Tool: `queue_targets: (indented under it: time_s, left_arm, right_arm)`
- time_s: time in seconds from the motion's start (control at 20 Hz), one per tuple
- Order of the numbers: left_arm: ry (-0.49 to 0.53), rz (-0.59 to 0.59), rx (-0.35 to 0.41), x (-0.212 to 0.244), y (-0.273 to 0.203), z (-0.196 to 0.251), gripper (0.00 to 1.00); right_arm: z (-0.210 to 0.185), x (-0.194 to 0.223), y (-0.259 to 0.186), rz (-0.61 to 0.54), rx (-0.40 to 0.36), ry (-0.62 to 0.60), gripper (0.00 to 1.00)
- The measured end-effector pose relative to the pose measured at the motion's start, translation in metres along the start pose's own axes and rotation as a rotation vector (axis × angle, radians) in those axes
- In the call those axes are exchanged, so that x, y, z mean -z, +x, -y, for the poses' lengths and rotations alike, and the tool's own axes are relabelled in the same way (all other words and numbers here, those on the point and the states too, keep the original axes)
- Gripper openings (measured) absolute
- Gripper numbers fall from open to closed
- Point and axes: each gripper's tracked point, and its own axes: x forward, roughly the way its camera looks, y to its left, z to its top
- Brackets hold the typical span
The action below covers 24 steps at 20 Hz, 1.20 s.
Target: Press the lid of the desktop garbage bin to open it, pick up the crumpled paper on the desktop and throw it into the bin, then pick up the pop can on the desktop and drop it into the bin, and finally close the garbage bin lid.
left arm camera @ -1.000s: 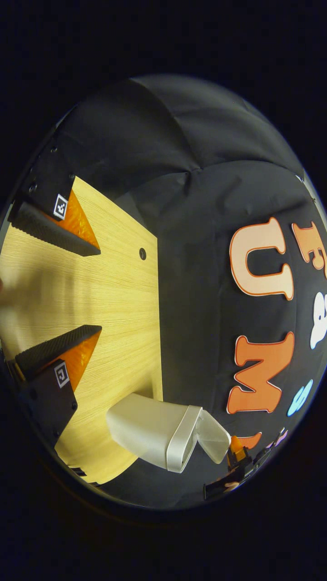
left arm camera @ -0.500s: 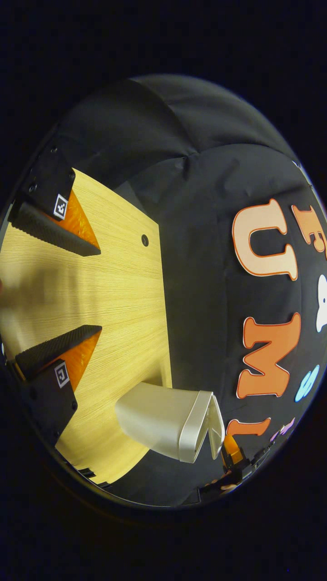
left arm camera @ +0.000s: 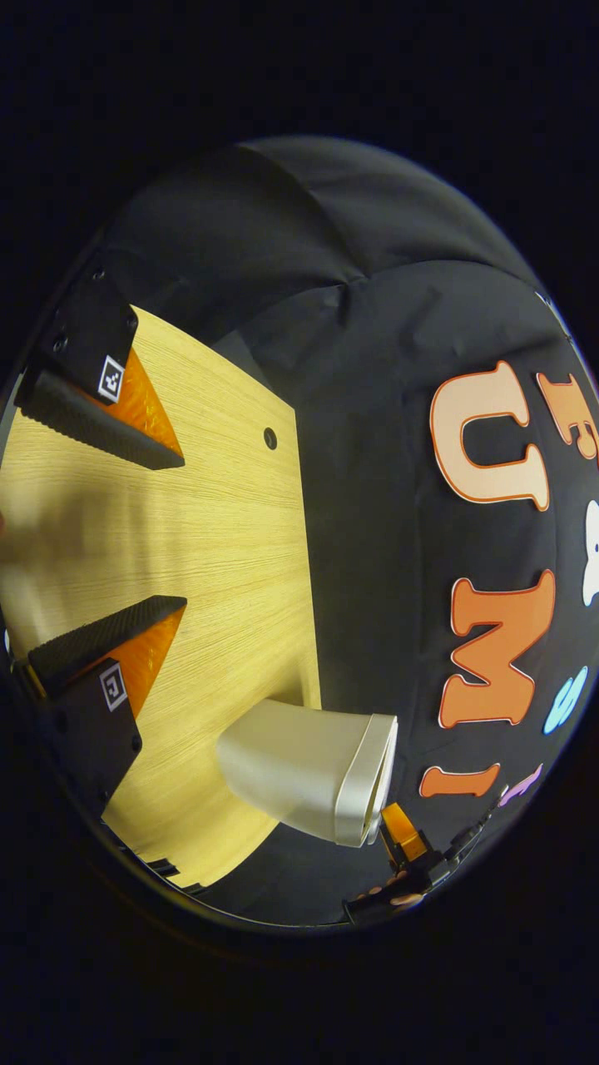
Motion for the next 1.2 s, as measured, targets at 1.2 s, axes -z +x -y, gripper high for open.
queue_targets:
  time_s: [1.2]
  left_arm:
    - [0.018,0.115,0.025,-0.075,0.005,-0.007,0.97]
  right_arm:
    - [-0.002,0.007,-0.007,0.130,0.070,0.050,0.76]
